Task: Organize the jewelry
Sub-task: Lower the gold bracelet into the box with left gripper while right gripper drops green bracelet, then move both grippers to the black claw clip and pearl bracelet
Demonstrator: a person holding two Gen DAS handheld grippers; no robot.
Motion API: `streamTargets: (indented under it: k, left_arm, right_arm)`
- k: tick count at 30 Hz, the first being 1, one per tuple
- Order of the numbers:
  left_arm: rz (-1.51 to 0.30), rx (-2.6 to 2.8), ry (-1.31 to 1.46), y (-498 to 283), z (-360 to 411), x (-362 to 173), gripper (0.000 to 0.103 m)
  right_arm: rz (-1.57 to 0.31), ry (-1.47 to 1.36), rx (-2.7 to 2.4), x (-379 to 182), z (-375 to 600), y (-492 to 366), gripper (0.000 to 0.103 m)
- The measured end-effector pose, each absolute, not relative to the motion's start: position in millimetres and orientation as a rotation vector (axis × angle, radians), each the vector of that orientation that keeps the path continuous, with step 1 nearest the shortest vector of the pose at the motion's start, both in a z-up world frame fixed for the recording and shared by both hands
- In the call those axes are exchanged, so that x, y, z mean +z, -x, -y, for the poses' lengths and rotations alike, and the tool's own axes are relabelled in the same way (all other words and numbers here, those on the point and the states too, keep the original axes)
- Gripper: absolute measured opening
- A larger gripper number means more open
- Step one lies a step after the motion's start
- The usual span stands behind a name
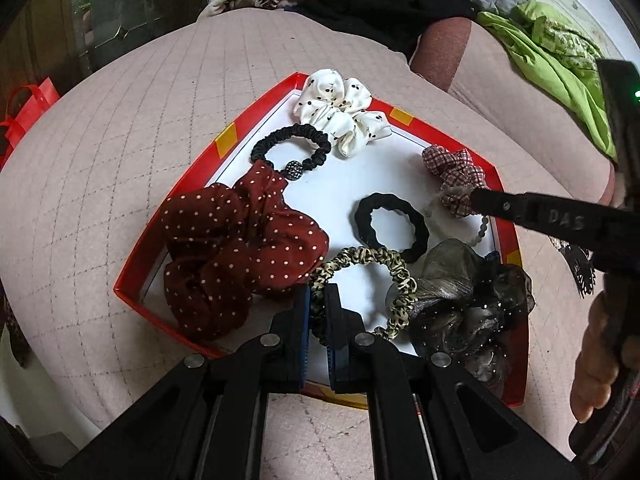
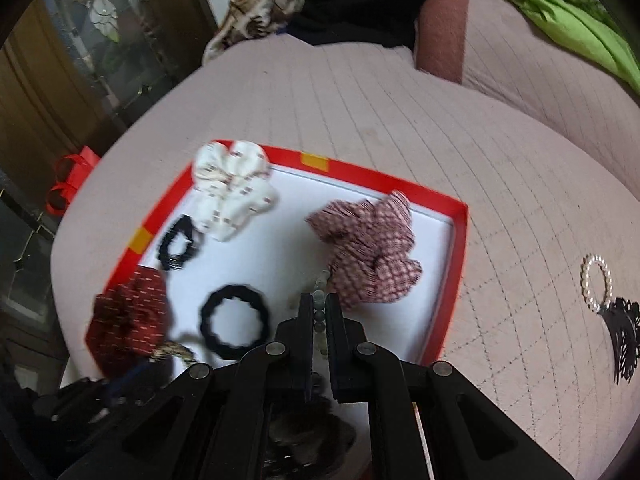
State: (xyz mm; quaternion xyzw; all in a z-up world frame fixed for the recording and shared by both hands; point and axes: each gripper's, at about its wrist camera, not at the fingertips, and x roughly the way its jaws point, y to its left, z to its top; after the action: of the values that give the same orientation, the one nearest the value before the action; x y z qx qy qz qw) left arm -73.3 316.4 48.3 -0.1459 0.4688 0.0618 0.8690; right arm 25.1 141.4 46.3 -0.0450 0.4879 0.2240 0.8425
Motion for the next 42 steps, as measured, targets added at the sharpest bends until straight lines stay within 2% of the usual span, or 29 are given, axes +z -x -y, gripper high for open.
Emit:
streamTargets:
  k: [5, 7, 9, 10, 11, 13, 16, 19, 32, 42]
  left_arm:
    - [-0.957, 0.128, 0.311, 76, -315, 53, 0.008]
    - [-0.948, 0.13, 0.32, 78, -315, 56, 0.009]
    - [-0.938, 0.134, 0.327, 83, -313, 62, 0.012]
    - [-0.935, 0.136, 0.329, 83, -313, 64, 0.019]
    - [-0.924, 0.142, 0.332, 85, -313, 68, 0.03]
    - [-0.9, 0.154, 0.332, 90, -311, 76, 0.038]
    - [-0.882, 0.168, 0.316, 94, -307, 88, 0.038]
    - [-0.854, 0.178, 0.307, 102, -303, 101, 0.045]
    - [-0.838, -0.005, 0.232, 121, -221, 134, 0.047]
    - [-0.869, -0.131, 0.149, 126, -153, 123, 0.047]
  right_arm:
    - [-1.048, 0.074, 0.467, 42, -132, -27, 0.009]
    - [-1.043, 0.067, 0.47, 44, -129, -23, 0.019]
    - [-1.023, 0.071, 0.472, 49, -126, -17, 0.036]
    - [-1.003, 0.077, 0.472, 54, -124, -12, 0.038]
    - [-0.993, 0.081, 0.471, 57, -123, -9, 0.039]
    - [-0.978, 0.084, 0.474, 64, -119, -1, 0.039]
    - [-0.957, 0.063, 0.478, 74, -104, 12, 0.042]
    - [-0.953, 0.047, 0.459, 77, -84, 23, 0.043]
    - [-0.948, -0.073, 0.224, 79, 81, 52, 0.043]
    - [-0.938, -0.166, 0.041, 79, 176, 24, 0.043]
